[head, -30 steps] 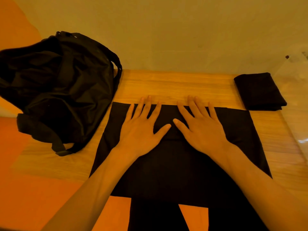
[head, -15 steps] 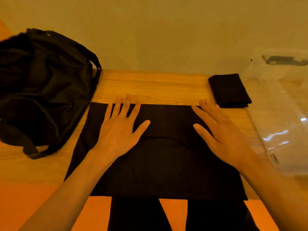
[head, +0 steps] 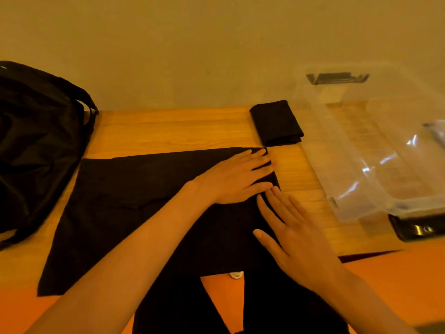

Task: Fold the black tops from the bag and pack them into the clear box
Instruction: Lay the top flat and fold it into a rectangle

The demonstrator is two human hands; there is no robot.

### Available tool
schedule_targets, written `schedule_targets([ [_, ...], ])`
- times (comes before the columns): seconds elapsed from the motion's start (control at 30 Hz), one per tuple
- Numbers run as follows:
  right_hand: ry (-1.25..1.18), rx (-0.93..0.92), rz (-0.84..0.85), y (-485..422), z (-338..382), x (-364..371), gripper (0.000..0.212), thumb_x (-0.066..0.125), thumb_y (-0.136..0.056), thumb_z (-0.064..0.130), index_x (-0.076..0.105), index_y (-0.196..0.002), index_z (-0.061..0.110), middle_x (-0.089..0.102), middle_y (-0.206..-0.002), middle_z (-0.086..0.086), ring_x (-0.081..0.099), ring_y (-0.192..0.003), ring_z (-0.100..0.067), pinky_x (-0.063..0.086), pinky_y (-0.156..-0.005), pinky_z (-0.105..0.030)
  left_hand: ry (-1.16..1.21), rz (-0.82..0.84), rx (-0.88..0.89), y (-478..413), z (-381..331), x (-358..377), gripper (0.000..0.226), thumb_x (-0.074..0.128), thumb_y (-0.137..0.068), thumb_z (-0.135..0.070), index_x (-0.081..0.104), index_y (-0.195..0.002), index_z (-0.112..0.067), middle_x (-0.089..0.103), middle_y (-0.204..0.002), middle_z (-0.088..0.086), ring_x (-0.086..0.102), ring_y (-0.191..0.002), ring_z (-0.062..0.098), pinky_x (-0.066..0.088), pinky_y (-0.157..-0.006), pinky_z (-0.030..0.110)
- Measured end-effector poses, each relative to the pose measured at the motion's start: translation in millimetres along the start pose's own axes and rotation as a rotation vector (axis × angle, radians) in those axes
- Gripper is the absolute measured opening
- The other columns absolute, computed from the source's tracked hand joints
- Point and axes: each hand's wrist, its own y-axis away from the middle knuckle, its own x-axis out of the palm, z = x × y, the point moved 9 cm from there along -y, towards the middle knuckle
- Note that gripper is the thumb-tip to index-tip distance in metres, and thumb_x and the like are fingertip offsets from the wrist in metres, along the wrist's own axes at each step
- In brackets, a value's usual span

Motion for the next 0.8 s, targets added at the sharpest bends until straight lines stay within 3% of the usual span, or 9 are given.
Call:
schedule_targets([
  [0.1,0.036,0.028,0.038,7.6,-3.4,9.4,0.076,0.005,-0.103,0.065,0.013,-0.161,0.017,0.006,-0.168,-0.007,-0.004,-0.156,-0.020,0.005,-0.123,-0.042,-0.076,0.027,-0.027,-7.9,7.0,10.1,0.067,0.011,-0.102,-0.063,0.003,-0.162,-0.034,-0.007,-0.170,-0.007,-0.013,-0.155,0.010,-0.006,-0.127,0.037],
  [0.3,0.054,0.026,0.095,34.0,-2.5,14.9,0.078,0.015,-0.103,0.067,0.021,-0.159,0.013,0.014,-0.167,-0.011,0.008,-0.155,-0.026,0.013,-0.118,-0.044,-0.050,0.023,-0.100,-5.6,8.2,6.6,0.070,0.002,-0.099,-0.065,0.001,-0.162,-0.035,-0.008,-0.170,-0.007,-0.015,-0.155,0.010,-0.005,-0.127,0.038],
  [0.4,-0.005,0.019,0.112,38.3,5.9,2.6,0.079,0.012,-0.100,0.072,0.017,-0.160,0.019,0.011,-0.167,-0.010,0.004,-0.155,-0.029,0.009,-0.120,-0.040,-0.036,-0.119,-0.205,18.3,4.5,-15.1,0.068,0.009,-0.102,-0.061,0.004,-0.162,-0.030,-0.007,-0.170,-0.001,-0.015,-0.155,0.012,-0.012,-0.124,0.030],
  [0.47,-0.130,0.053,0.114,18.7,13.8,-20.6,0.076,0.005,-0.097,0.071,0.002,-0.160,0.029,-0.002,-0.168,-0.004,-0.011,-0.155,-0.022,-0.003,-0.125,-0.034,0.012,-0.242,-0.352,60.4,10.6,-29.5,0.068,0.008,-0.103,-0.060,0.005,-0.163,-0.027,-0.008,-0.170,-0.001,-0.016,-0.155,0.011,-0.014,-0.123,0.027],
  [0.6,-0.182,0.068,-0.032,-60.7,40.2,-54.5,0.062,0.011,-0.103,0.053,0.015,-0.160,0.029,0.016,-0.167,-0.005,0.005,-0.155,-0.022,0.006,-0.124,-0.037,-0.081,-0.318,-0.816,185.1,52.0,-27.2,0.075,0.001,-0.102,-0.060,0.013,-0.162,-0.017,0.002,-0.170,0.007,-0.005,-0.157,0.021,-0.002,-0.128,0.038],
  [0.67,-0.177,-0.011,0.014,-103.5,73.1,-42.8,0.062,0.015,-0.104,0.052,0.014,-0.161,0.027,0.014,-0.168,-0.010,0.005,-0.155,-0.026,0.004,-0.125,-0.041,-0.179,-0.270,-0.972,235.6,57.1,-16.3,0.077,0.004,-0.102,-0.060,0.018,-0.161,-0.013,0.010,-0.169,0.012,0.002,-0.157,0.028,0.006,-0.128,0.044],
  [0.8,-0.110,-0.246,0.108,-169.2,169.5,-10.0,0.064,0.013,-0.104,0.060,0.000,-0.161,0.034,-0.007,-0.169,-0.008,-0.011,-0.155,-0.027,-0.003,-0.126,-0.044,-0.141,-0.270,-1.109,300.8,50.5,6.1,0.079,0.010,-0.101,-0.068,0.018,-0.162,-0.018,0.007,-0.170,0.012,-0.001,-0.157,0.028,0.008,-0.127,0.045],
])
